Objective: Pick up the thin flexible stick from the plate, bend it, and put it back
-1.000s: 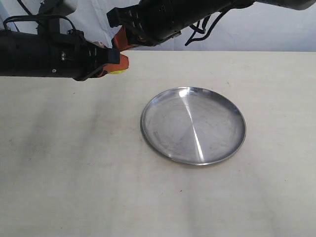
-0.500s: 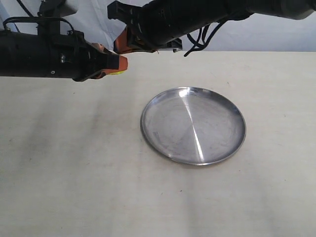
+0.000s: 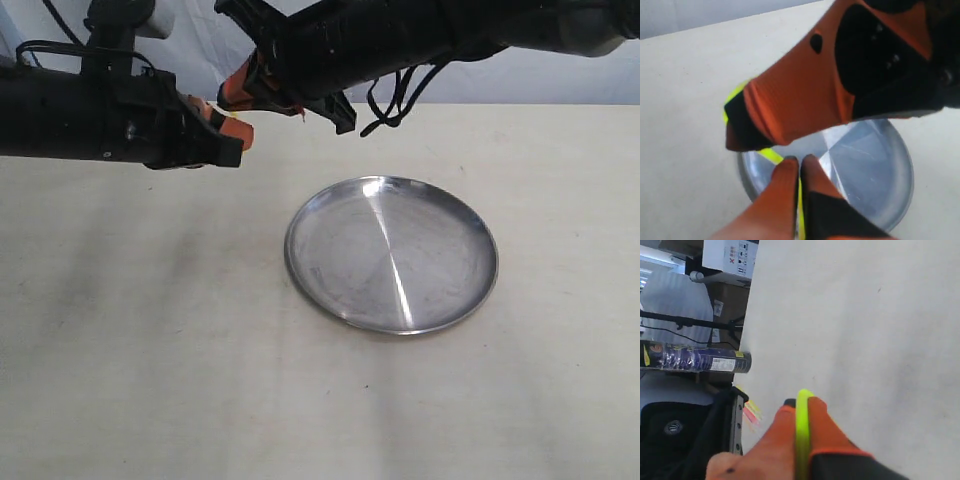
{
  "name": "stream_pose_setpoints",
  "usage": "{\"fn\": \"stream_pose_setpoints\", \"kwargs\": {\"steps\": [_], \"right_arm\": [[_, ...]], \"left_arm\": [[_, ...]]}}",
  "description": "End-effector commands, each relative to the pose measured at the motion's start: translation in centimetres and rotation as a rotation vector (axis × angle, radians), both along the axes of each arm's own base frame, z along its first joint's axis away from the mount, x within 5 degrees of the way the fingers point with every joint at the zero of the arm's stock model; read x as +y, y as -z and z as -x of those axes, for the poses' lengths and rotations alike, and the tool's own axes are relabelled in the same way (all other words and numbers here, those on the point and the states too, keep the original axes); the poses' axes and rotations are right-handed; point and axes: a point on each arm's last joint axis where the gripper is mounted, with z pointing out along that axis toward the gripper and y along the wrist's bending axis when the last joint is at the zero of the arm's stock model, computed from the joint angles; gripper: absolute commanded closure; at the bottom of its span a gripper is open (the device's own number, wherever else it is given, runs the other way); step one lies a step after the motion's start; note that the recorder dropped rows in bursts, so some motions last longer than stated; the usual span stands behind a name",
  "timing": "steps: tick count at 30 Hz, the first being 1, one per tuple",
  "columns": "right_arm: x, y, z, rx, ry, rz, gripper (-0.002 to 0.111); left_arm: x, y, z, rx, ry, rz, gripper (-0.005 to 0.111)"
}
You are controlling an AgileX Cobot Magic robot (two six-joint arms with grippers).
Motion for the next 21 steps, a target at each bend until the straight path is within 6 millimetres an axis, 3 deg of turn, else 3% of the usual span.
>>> {"fn": "stream_pose_setpoints", "kwargs": {"steps": [1, 11, 21], "right_arm": [[-0.1, 0.4, -0.1, 0.081, 0.148, -0.137, 0.108], [-0.4, 3.1, 0.7, 0.235, 0.253, -0.300, 0.108], [-0.5, 4.3, 1.5, 0.258, 0.229, -0.283, 0.108]], "left_arm": [[-1.5, 0.6, 1.7, -0.006, 0.184, -0.066, 0.107], [-1.0, 1.0, 1.3, -0.097, 0.196, -0.191, 0.107], [-0.8, 1.1, 1.0, -0.125, 0.181, -0.227, 0.107]]}}
